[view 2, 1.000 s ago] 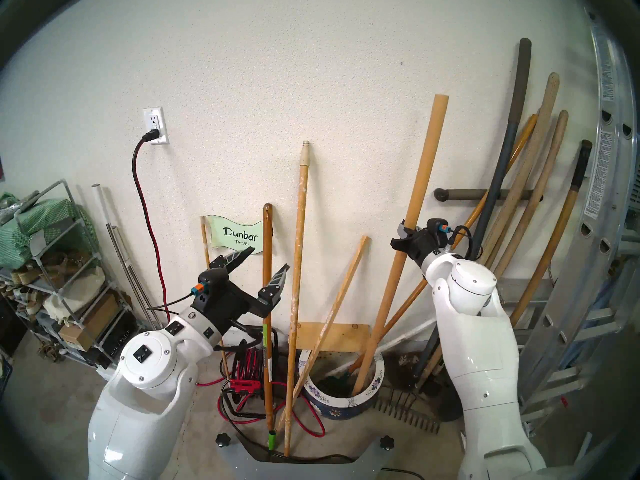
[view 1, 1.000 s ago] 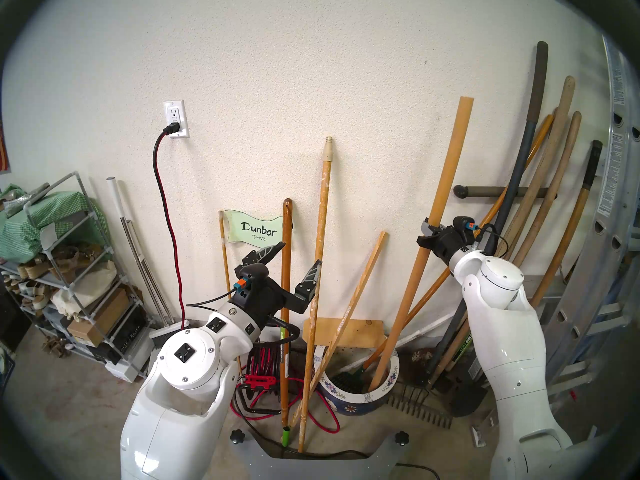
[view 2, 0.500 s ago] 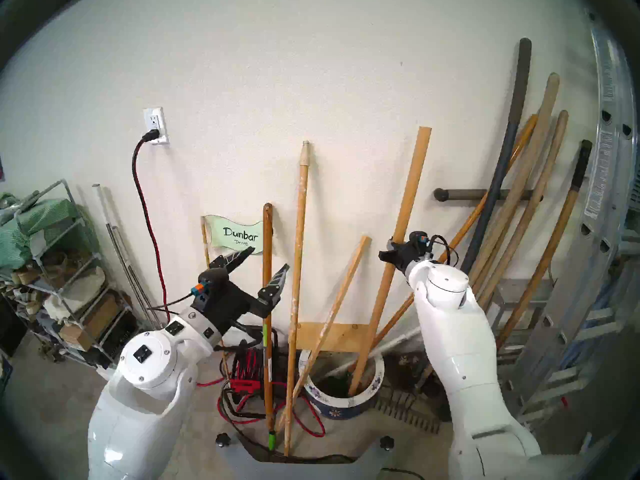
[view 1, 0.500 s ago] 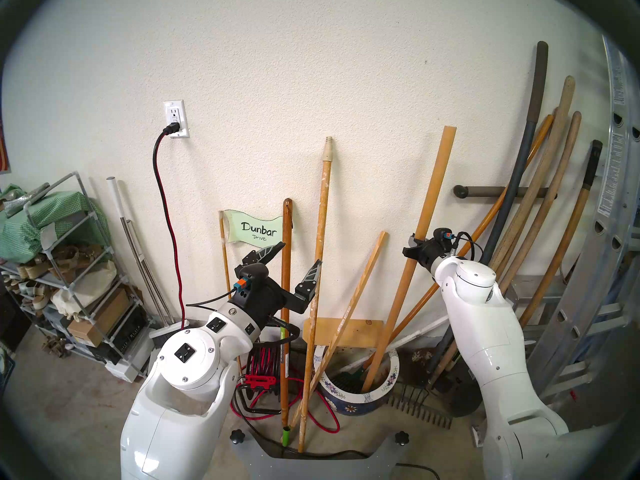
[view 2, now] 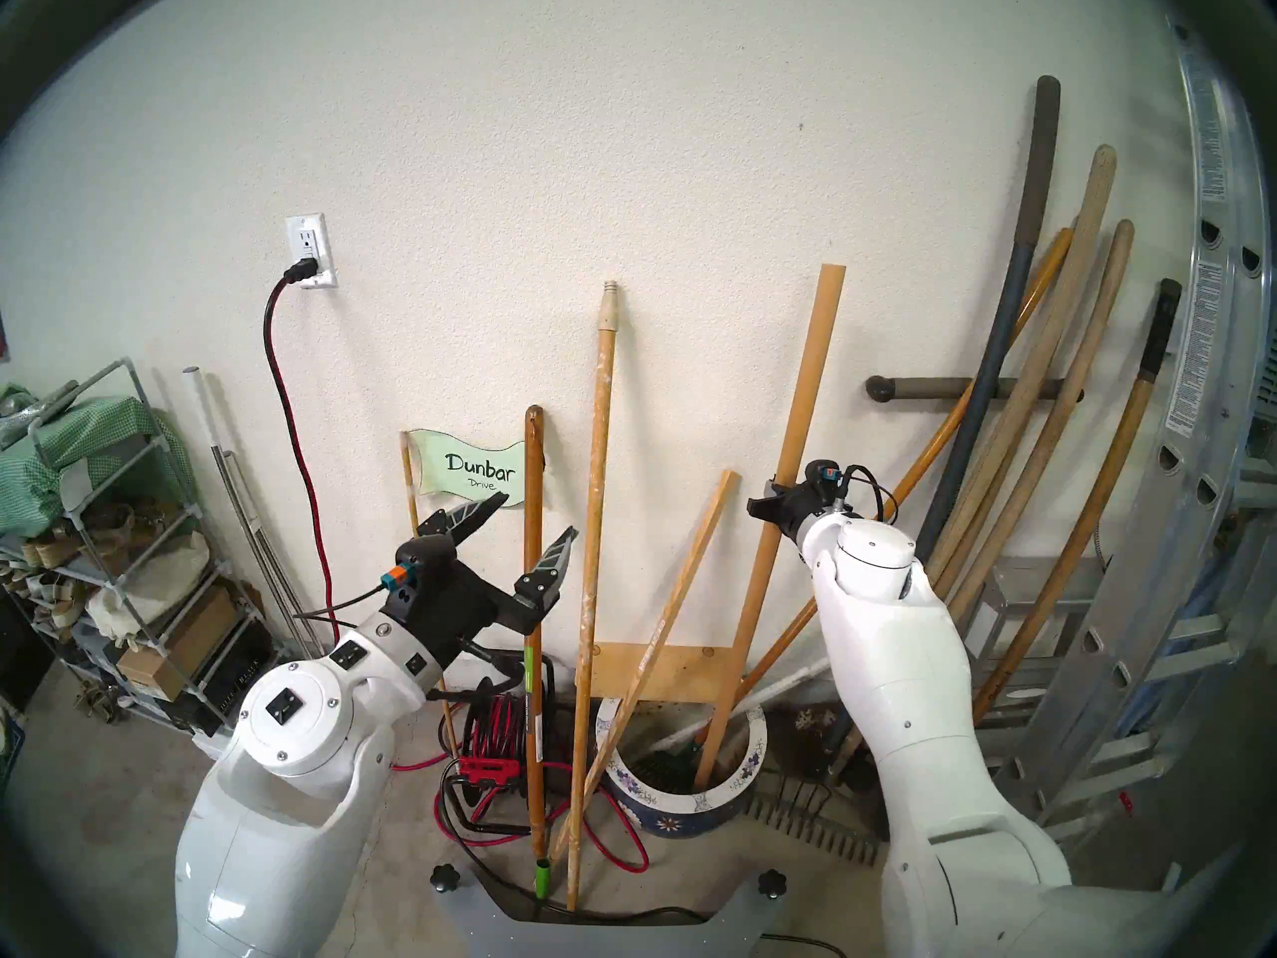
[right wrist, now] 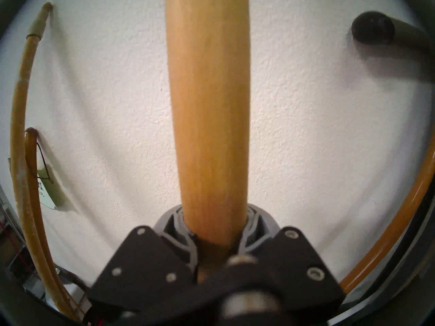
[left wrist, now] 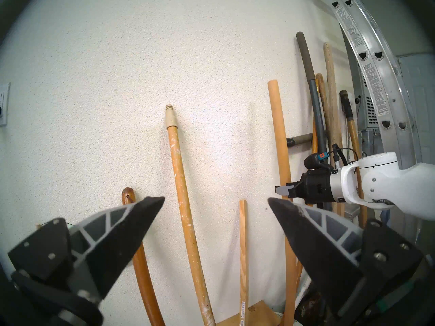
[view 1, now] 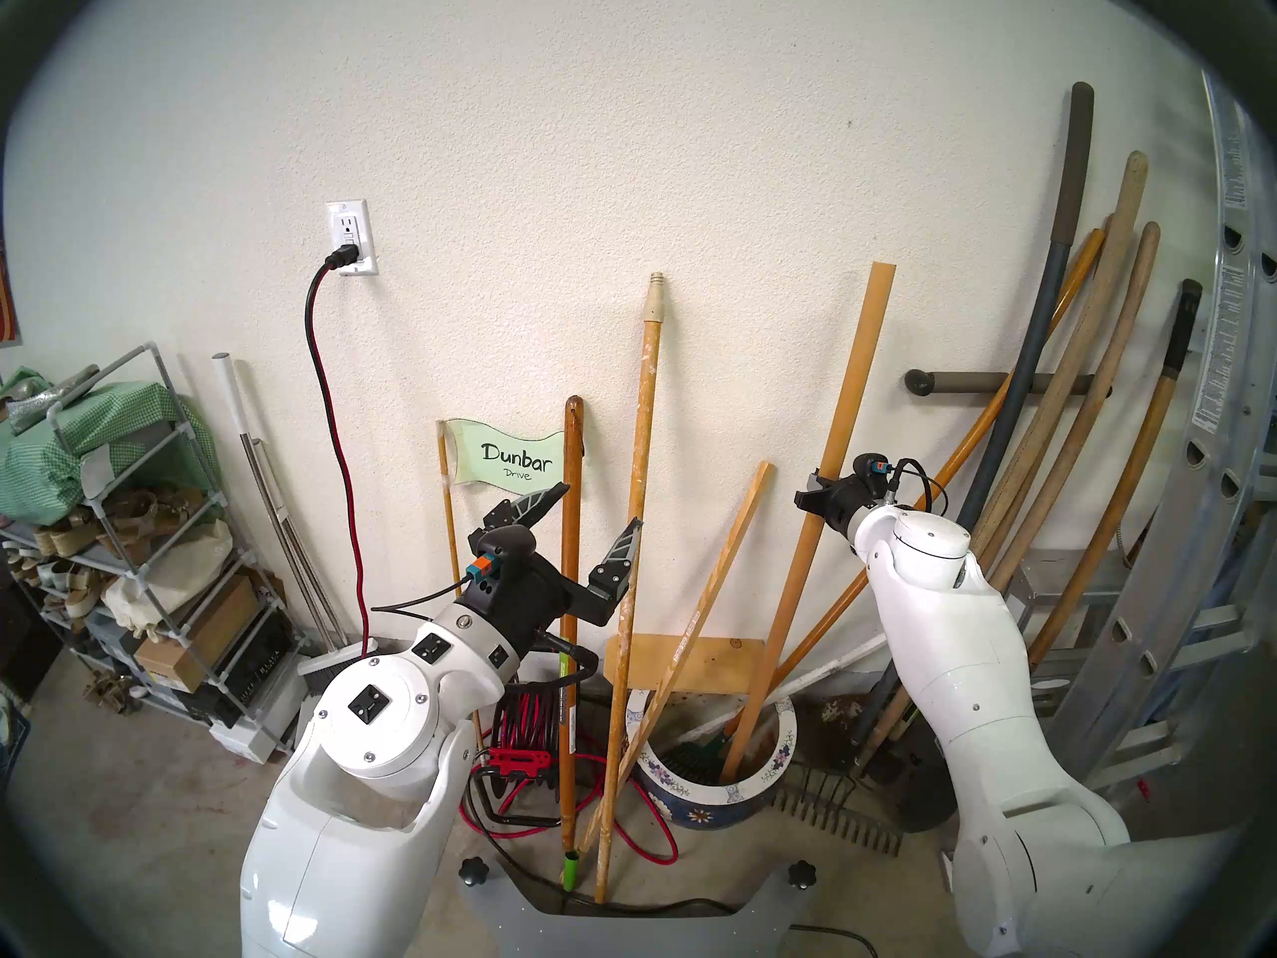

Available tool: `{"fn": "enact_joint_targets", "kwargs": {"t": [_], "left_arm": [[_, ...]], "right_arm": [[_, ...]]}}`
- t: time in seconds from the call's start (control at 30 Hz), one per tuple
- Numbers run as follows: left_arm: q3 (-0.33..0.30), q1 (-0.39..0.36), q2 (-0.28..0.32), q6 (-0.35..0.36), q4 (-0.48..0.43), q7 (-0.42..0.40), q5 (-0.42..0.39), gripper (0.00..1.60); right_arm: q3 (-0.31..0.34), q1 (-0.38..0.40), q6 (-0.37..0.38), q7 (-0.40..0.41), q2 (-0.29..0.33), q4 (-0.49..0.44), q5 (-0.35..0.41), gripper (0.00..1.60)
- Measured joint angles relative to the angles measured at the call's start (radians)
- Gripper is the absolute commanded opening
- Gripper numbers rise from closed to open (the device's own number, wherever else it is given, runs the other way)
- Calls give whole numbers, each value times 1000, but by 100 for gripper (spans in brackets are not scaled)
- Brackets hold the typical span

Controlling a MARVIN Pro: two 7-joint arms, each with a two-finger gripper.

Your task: Put wooden sticks into the pot

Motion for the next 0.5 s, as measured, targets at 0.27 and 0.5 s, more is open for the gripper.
{"fn": "enact_joint_targets", "kwargs": {"t": [0.27, 0.5], "left_arm": [[0, 0, 0, 0, 0, 0, 0, 160], [0, 0, 0, 0, 0, 0, 0, 160]], "right_arm": [[-11, 67, -7, -23, -11, 139, -10, 0], [-28, 153, -30, -37, -23, 264, -37, 0]]}}
